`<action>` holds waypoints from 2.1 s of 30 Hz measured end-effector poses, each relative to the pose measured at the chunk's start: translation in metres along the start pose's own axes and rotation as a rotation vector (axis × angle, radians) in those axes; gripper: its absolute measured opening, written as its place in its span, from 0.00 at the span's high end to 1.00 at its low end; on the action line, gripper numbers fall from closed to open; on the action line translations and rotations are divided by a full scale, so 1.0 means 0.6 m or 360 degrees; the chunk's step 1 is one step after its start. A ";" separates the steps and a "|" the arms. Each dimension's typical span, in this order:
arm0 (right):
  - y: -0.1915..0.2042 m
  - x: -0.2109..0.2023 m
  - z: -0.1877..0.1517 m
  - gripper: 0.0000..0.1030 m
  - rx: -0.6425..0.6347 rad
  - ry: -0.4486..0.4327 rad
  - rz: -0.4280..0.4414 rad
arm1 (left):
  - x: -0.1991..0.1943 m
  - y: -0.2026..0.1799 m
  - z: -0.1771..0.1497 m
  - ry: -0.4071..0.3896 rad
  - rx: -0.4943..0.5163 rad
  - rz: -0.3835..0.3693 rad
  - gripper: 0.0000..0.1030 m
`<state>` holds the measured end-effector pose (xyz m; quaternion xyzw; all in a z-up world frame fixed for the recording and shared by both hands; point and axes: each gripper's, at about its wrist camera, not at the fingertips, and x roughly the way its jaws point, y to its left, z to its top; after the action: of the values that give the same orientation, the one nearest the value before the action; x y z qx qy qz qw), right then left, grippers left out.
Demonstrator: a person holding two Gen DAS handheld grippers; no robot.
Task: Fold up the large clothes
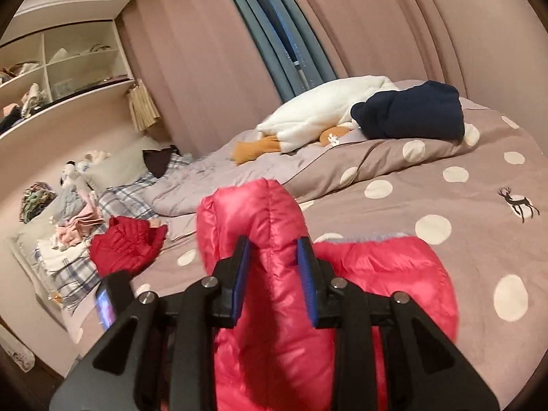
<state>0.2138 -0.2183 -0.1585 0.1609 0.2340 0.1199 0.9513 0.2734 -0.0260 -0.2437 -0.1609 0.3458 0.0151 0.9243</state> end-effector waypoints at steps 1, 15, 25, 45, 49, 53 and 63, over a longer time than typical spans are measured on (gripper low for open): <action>-0.005 0.014 -0.001 0.71 -0.0006 0.0006 -0.0052 | 0.001 0.000 -0.001 -0.0002 0.0000 0.0004 0.21; -0.099 0.089 -0.074 0.62 0.0047 0.0246 -0.0480 | 0.006 -0.031 -0.021 -0.0011 0.0061 -0.0019 0.20; -0.185 0.124 -0.119 0.64 0.0139 0.0351 -0.0532 | 0.040 -0.078 -0.063 -0.0166 0.0242 0.0014 0.20; -0.177 0.086 -0.113 0.17 0.0184 0.0237 -0.0664 | 0.036 -0.008 -0.043 0.0040 -0.0145 -0.0228 0.01; -0.192 0.032 -0.096 0.00 0.0470 0.0282 -0.0656 | -0.014 0.001 -0.031 0.0062 -0.0066 -0.0259 0.01; -0.232 -0.044 -0.097 0.01 0.0830 0.0101 -0.0323 | -0.062 0.038 -0.018 -0.0087 -0.0236 -0.0329 0.01; -0.292 -0.019 -0.149 0.00 0.1244 0.0405 0.0044 | 0.061 0.083 -0.047 0.0481 -0.0594 -0.0686 0.01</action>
<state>0.1876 -0.3607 -0.2920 0.4972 0.3755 0.0536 0.7803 0.2767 0.0093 -0.3013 -0.3976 0.4283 -0.1419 0.7990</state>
